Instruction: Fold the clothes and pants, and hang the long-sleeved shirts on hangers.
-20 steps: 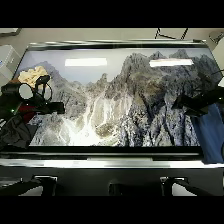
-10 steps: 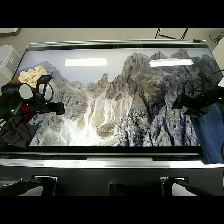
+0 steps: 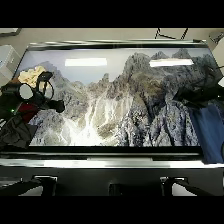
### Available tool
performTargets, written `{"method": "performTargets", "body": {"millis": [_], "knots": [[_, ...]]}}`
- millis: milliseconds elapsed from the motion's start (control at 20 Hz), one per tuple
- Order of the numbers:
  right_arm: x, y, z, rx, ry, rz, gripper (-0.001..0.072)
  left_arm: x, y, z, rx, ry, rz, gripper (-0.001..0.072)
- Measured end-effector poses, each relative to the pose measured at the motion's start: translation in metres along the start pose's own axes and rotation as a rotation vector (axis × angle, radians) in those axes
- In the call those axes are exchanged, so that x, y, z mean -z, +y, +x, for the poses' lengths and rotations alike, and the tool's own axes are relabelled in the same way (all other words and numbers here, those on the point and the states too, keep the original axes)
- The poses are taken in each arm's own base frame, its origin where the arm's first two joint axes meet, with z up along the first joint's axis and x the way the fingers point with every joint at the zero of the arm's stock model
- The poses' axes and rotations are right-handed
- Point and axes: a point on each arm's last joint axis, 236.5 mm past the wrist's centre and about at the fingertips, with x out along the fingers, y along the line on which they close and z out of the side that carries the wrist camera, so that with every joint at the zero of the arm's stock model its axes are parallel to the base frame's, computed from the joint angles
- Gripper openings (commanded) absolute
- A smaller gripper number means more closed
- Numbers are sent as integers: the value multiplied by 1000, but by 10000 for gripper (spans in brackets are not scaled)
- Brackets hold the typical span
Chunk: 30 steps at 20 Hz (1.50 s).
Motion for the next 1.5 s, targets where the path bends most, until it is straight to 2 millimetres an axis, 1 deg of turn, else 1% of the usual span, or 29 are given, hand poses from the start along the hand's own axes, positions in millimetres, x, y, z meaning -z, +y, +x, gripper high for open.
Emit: {"method": "performTargets", "body": {"millis": [50,100,150,200,250,400,500,650,800,900,1000,1150,1200,1250,1300,1400,1450,1500], "knots": [[-6,0,0,0,-24,0,670,0,1,0,-2,-1,-6,719],[-10,-1,0,3,-42,-1,670,1,8,-1,-23,7,-12,719],[-13,-2,0,7,-55,-3,670,9,28,-3,-81,37,-28,719],[-15,-3,0,12,-63,-4,670,21,57,-6,-157,81,-59,720],[-15,-4,-1,19,-63,-7,670,37,90,-13,-230,128,-117,720],[-7,-9,1,36,-26,-12,670,95,181,-40,-339,214,-422,720],[2,-10,1,40,11,-12,670,132,223,-52,-333,200,-655,720],[14,-8,1,32,62,-5,670,167,272,-58,-309,84,-918,720],[23,-1,1,3,100,21,670,186,308,-52,-308,-21,-1037,720],[26,3,0,-11,115,44,670,194,324,-40,-308,-44,-1061,720],[29,5,0,-20,128,73,670,199,333,-23,-296,-43,-1070,720],[35,7,-1,-24,151,107,670,204,334,5,-261,-5,-1061,712],[37,7,-1,-23,163,116,670,205,331,14,-244,13,-1051,586],[40,8,-2,-23,176,123,670,205,329,20,-232,26,-1040,140],[42,8,-2,-23,184,127,670,205,327,24,-221,37,-1032,26],[47,8,-3,-21,204,133,670,201,321,22,-200,48,-1018,26],[47,8,-3,-21,207,138,670,197,320,15,-196,41,-1016,25],[49,8,-3,-21,212,140,670,190,322,1,-206,21,-1007,24]]}}
